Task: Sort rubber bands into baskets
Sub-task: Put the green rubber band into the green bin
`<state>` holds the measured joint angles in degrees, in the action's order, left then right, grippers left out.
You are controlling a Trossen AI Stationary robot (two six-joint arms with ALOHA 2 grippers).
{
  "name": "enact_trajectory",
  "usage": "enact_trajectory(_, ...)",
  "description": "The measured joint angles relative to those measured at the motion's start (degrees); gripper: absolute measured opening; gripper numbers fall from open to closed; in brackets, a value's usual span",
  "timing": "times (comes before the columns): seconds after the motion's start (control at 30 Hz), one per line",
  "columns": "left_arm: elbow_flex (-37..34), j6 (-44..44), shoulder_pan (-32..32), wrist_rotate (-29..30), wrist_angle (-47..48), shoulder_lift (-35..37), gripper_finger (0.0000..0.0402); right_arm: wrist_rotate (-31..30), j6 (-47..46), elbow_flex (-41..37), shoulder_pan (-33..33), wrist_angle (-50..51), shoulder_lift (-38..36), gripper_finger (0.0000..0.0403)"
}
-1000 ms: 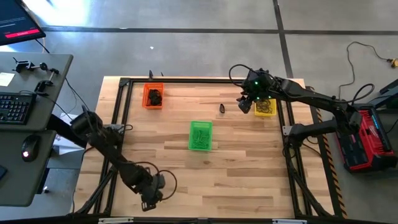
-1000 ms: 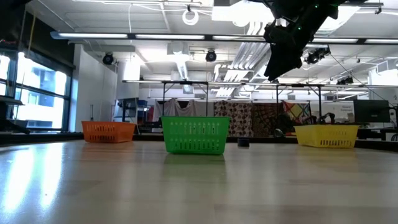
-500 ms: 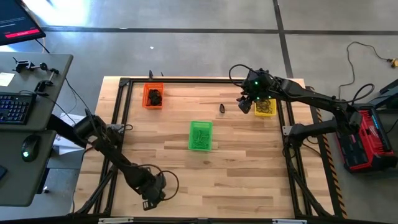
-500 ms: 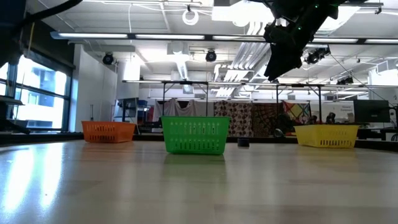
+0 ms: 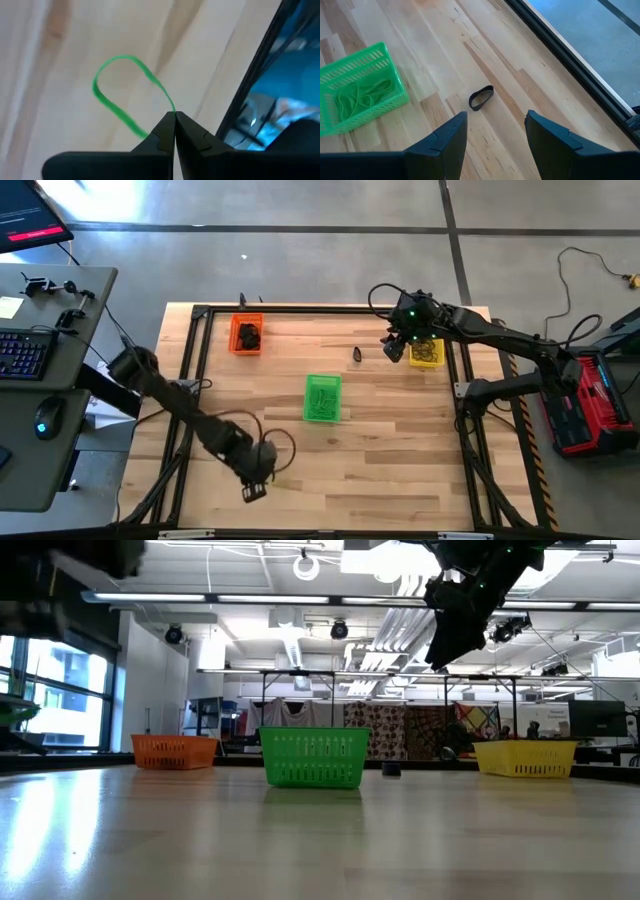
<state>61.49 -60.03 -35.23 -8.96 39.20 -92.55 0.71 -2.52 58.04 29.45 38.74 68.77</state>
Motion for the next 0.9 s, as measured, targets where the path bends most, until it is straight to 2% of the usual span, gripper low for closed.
enact_trajectory(0.2, 0.0, -0.59, 8.65, 3.79, -0.17, 4.31, 0.0, 0.0, 0.0, 0.0, 0.02, 0.38, -0.35, 0.0188)
enact_trajectory(0.3, 0.0, 2.12, 13.76, 5.73, -0.96, 5.44, 0.0, 0.0, 0.02, 0.0, 0.02, 0.33, -1.39, 0.0188)
enact_trajectory(0.43, 0.06, 6.09, 21.84, 8.08, -4.53, 4.99, 0.0, 0.0, 1.39, 0.0, 0.02, 0.18, -3.45, 0.0188)
enact_trajectory(0.53, 2.8, 9.25, 27.44, 9.88, -6.25, 2.9, 0.0, -0.02, 2.52, 0.0, 0.02, 0.03, -5.0, 0.0177)
enact_trajectory(0.7, 12.59, 18.38, 33.82, 12.85, -6.4, -2.13, 0.0, 0.0, 3.65, -0.69, 0.15, -0.35, -7.11, 0.0115)
enact_trajectory(0.87, 21.41, 24.87, 37.61, 11.02, -4.06, -9.56, 0.0, 0.0, 3.57, -2.78, 0.15, -0.27, -8.28, 0.0019)
enact_trajectory(0.9, 22.69, 25.71, 38.11, 10.29, -3.62, -10.77, 0.0, 0.0, 3.57, -3.07, 0.15, -0.07, -8.46, 0.001)
